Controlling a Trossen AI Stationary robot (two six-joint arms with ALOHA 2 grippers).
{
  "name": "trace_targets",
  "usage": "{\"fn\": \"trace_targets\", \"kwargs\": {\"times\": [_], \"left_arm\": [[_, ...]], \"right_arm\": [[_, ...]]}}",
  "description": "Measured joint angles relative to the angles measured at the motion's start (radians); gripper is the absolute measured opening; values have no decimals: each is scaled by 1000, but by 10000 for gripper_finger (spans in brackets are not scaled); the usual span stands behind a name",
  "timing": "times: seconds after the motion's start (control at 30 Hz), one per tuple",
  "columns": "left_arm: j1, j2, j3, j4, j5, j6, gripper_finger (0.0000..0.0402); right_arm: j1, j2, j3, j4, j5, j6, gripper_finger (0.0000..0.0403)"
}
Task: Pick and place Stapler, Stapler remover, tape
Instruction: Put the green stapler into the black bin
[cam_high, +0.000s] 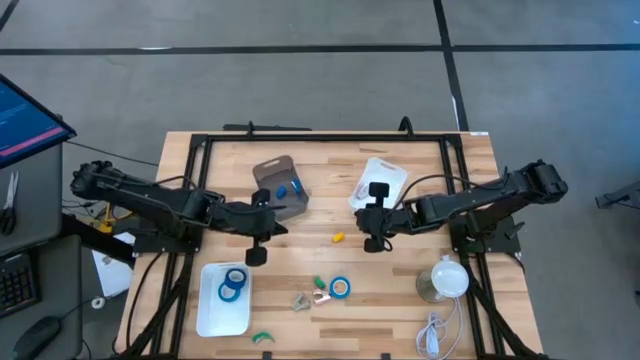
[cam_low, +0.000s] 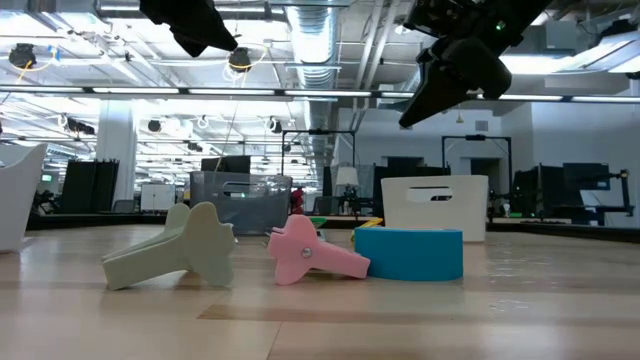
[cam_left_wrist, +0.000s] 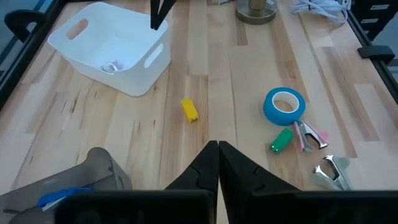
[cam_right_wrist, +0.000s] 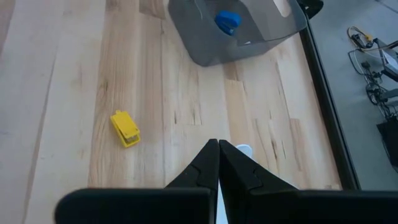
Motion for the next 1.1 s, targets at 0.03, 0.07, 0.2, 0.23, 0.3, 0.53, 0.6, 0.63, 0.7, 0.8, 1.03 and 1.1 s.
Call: {"fn": "trace_targets", "kwargs": {"times": [0.03,0.07,0.2,0.23,0.3,0.53,0.6,0.63,0.7,0.8,1.03,1.1], "left_arm": [[0,0,0,0,0,0,2],[0,0,0,1,0,0,2],[0,0,0,1,0,0,2],[0,0,0,1,0,0,2],[0,0,0,1,0,0,2],[0,0,0,10,0,0,2],[0,0,0,10,0,0,2],[0,0,0,10,0,0,2],[0,0,0,13,0,0,2],[0,0,0,17,0,0,2],[0,0,1,24,0,0,2],[0,0,1,26,0,0,2]], "right_arm": [[0,0,0,0,0,0,0],[0,0,0,0,0,0,0],[0,0,0,5,0,0,0],[0,0,0,10,0,0,0],[-1,0,0,20,0,-1,0],[-5,0,0,24,0,-2,0],[-5,0,0,24,0,-20,0],[-5,0,0,23,0,-43,0],[-5,0,0,21,-1,-93,0],[-5,0,0,20,0,-114,0],[-38,0,0,20,-1,-116,0],[-53,0,0,20,0,-116,0]]}}
